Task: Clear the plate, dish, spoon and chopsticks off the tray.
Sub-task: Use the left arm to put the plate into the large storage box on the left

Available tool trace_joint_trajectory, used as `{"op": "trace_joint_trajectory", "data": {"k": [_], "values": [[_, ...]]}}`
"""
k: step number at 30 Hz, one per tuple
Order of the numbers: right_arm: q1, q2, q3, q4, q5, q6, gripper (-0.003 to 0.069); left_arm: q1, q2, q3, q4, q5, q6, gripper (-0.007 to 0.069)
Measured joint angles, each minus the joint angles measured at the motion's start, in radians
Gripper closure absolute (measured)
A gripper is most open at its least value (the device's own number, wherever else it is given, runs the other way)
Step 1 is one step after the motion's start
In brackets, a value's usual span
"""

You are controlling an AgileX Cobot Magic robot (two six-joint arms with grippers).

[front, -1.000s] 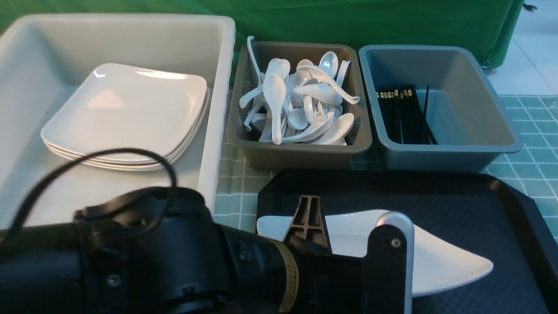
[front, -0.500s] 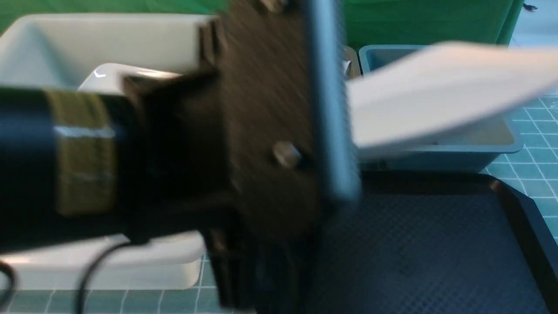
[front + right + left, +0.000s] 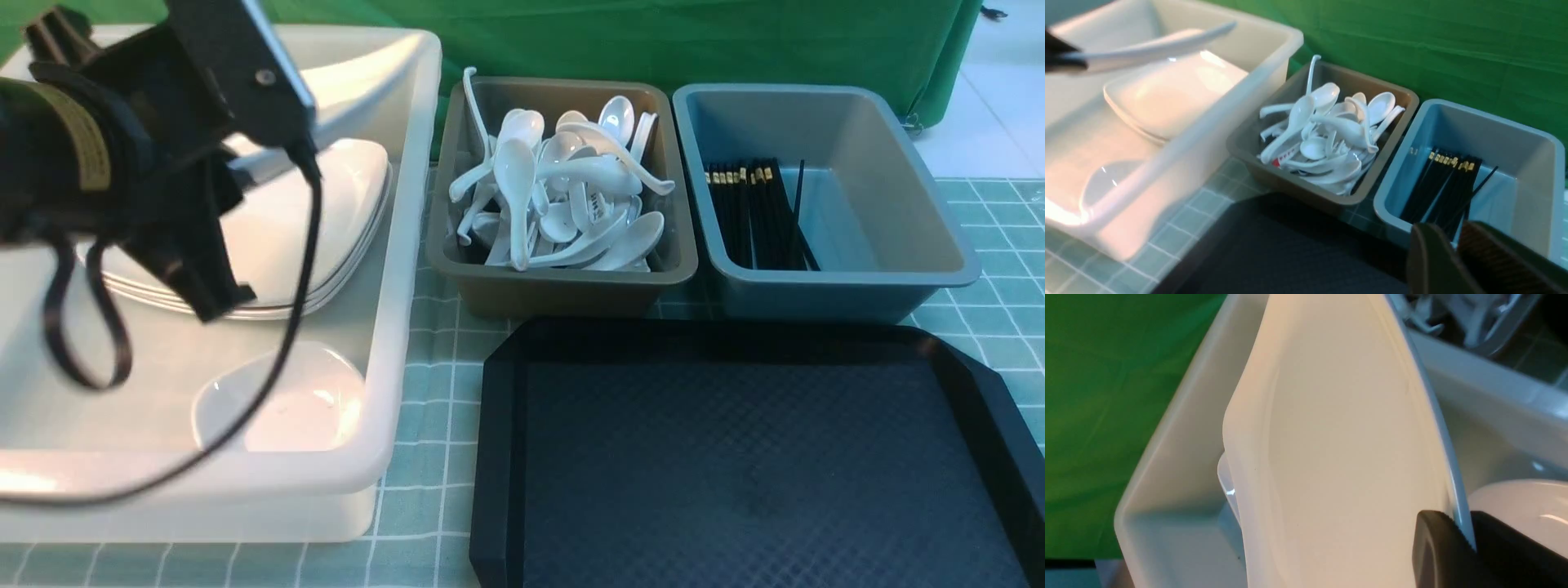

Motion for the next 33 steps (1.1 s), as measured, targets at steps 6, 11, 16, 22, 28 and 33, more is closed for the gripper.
{"op": "trace_joint_trajectory", "data": {"k": [6, 11, 16, 22, 28, 33], "values": [[0.000, 0.001, -0.002, 0.000, 0.038, -0.026, 0.0517, 0.153, 0.165, 0.001, 0.001, -0.123, 0.069, 0.0594], [0.000, 0.001, -0.006, 0.000, 0.054, -0.026, 0.0517, 0.165, 0.263, 0.001, 0.034, -0.158, 0.087, 0.0594], [0.000, 0.001, -0.006, 0.000, 0.056, -0.027, 0.0516, 0.165, 0.358, 0.002, 0.055, -0.207, 0.101, 0.0596], [0.000, 0.001, -0.006, 0.001, 0.072, -0.033, 0.0521, 0.165, 0.414, 0.002, 0.054, -0.223, 0.103, 0.0573], [0.000, 0.001, -0.007, 0.001, 0.105, -0.039, 0.0522, 0.165, 0.431, 0.002, -0.008, -0.229, 0.098, 0.0390], [0.000, 0.001, -0.007, 0.001, 0.141, -0.044, 0.0519, 0.165, 0.428, 0.002, -0.059, -0.229, 0.097, 0.0227]]}}
